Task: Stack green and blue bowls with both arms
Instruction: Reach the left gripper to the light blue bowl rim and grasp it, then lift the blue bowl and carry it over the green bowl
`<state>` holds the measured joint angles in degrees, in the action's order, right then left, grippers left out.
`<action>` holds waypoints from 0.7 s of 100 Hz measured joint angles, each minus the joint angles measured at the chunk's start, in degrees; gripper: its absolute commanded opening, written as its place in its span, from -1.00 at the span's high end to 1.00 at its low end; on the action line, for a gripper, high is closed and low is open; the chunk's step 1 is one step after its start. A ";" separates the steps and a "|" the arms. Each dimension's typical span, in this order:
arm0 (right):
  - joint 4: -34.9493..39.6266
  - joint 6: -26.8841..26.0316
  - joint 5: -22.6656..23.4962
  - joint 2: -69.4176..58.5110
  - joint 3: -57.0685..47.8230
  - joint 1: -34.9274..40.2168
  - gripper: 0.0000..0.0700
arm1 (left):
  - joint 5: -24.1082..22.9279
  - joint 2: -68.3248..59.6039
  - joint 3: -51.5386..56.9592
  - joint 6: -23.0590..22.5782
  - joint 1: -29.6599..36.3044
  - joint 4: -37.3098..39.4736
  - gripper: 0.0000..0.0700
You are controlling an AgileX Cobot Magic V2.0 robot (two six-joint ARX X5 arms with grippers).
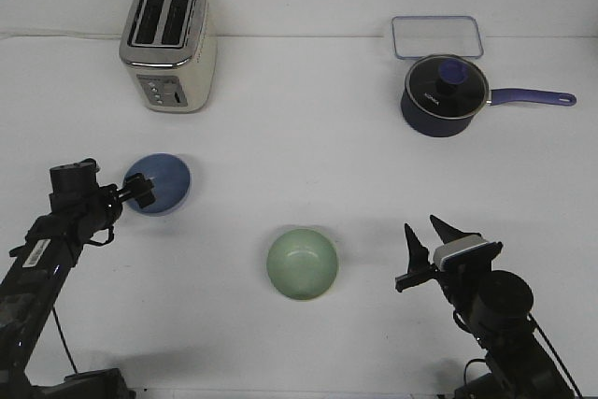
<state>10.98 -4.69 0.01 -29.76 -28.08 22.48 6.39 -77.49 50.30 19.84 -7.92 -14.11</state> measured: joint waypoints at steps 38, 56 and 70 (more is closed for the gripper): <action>0.00 0.00 0.00 0.00 0.00 0.00 0.09 | 1.53 -4.74 0.00 0.22 -0.09 1.60 0.98; 0.00 0.00 0.00 0.00 0.00 0.00 0.09 | 3.96 -4.74 0.00 0.28 -0.17 1.66 0.97; 0.00 0.00 0.00 0.00 0.00 0.00 0.09 | 9.29 -4.72 0.11 0.22 -0.17 1.42 0.97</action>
<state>10.98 -4.69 0.01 -29.76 -28.08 22.48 15.68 -82.21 50.41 20.05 -8.10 -12.69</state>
